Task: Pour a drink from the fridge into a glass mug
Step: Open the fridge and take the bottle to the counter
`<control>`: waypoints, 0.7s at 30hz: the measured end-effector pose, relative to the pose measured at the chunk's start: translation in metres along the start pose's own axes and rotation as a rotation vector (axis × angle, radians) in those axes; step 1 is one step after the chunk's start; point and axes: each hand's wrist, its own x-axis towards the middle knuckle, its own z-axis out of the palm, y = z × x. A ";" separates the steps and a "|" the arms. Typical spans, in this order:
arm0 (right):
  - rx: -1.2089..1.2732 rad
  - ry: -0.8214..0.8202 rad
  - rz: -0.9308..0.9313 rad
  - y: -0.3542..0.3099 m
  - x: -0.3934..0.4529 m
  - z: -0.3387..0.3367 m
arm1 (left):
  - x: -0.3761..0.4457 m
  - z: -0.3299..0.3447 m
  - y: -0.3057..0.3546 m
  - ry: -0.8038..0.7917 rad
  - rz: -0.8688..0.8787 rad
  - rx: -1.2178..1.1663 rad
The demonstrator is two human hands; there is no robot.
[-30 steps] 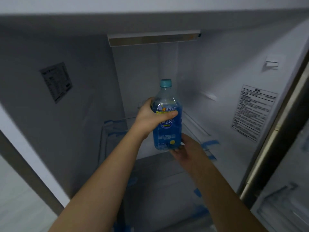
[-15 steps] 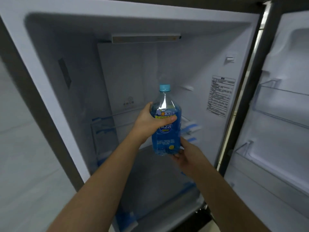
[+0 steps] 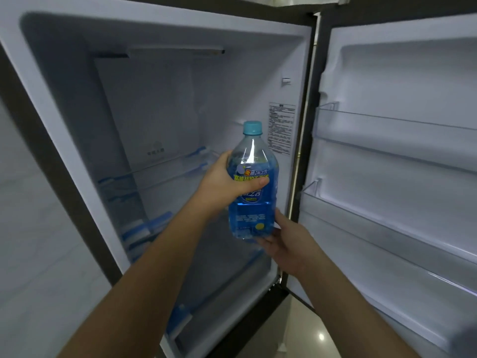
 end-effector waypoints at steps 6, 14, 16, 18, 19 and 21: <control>0.016 0.048 -0.042 -0.007 -0.032 -0.028 | -0.014 0.033 0.016 -0.101 0.036 0.014; 0.055 0.070 -0.171 -0.019 -0.103 -0.066 | -0.042 0.096 0.042 -0.221 0.092 -0.001; 0.056 0.097 -0.189 -0.022 -0.124 -0.079 | -0.052 0.115 0.051 -0.255 0.106 0.008; 0.055 0.124 -0.202 -0.025 -0.147 -0.093 | -0.063 0.135 0.062 -0.292 0.113 0.006; 0.064 0.139 -0.213 -0.027 -0.160 -0.100 | -0.070 0.146 0.068 -0.311 0.122 0.005; 0.089 0.163 -0.237 -0.031 -0.186 -0.115 | -0.085 0.169 0.078 -0.344 0.134 -0.011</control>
